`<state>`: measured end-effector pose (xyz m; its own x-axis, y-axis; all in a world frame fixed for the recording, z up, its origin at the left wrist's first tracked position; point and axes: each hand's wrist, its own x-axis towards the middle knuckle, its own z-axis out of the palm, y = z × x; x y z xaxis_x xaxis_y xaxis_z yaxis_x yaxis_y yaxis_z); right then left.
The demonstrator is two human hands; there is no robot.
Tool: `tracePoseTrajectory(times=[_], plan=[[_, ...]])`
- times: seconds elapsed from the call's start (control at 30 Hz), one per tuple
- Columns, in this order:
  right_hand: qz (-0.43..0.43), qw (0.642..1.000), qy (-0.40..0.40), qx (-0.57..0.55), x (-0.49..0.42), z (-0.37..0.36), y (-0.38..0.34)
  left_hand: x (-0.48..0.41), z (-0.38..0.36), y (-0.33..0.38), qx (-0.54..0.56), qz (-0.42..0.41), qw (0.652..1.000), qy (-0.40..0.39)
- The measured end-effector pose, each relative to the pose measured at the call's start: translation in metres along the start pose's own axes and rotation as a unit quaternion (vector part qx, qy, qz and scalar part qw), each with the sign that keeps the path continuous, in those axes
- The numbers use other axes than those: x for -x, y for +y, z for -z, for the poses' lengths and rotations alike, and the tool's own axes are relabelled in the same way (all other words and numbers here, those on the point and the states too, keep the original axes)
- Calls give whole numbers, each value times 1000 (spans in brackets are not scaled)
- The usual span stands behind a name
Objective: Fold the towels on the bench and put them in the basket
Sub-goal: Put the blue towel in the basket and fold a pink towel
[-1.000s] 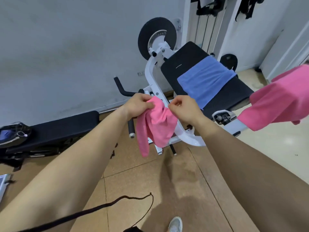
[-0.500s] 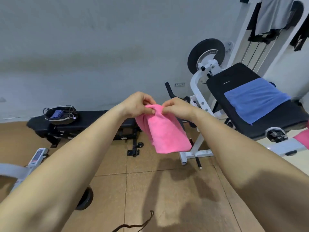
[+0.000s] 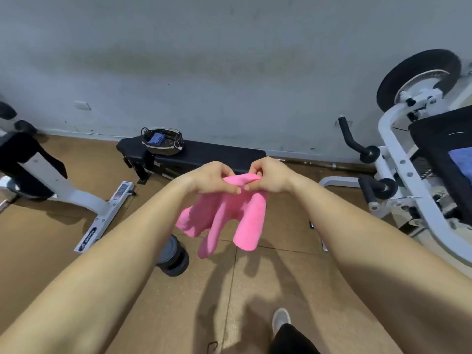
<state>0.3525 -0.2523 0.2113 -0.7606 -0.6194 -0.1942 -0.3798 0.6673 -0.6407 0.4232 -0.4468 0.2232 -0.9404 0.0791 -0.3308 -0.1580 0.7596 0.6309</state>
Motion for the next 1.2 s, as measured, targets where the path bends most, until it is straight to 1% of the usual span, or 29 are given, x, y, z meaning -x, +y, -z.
tracePoseTrajectory(times=[0.07,0.17,0.27,0.4,0.47,0.53,0.6,0.7,0.8,0.93,1.03,1.1,1.2], plan=[[1,1000,-2,1,-20,-10,-6,-2,9,-19,69,17,997,-2],[2,1000,-15,14,-54,-20,-12,-16,23,-45,172,40,984,13],[11,999,-36,17,-96,-24,-15,-41,40,-70,210,41,977,6],[21,993,-108,-50,-161,-22,-16,-85,74,-99,249,33,968,3],[15,986,-147,-76,-193,-17,-16,-109,93,-109,260,52,964,23],[14,980,-169,-108,-224,-11,-13,-132,112,-117,257,68,963,31],[20,976,-162,-145,-256,-3,-10,-155,130,-125,242,70,967,35],[20,972,-146,-184,-302,8,-8,-189,153,-138,221,69,969,80],[19,976,-140,-168,-346,13,-9,-219,173,-152,220,75,966,116],[18,974,-145,-171,-403,16,-18,-260,201,-180,231,73,961,134],[11,979,-152,-135,-447,15,-25,-292,226,-202,237,61,957,158],[-4,983,-148,-110,-480,12,-30,-315,246,-219,235,51,958,156],[-20,989,-115,-95,-532,12,-40,-350,280,-246,213,31,966,140]])
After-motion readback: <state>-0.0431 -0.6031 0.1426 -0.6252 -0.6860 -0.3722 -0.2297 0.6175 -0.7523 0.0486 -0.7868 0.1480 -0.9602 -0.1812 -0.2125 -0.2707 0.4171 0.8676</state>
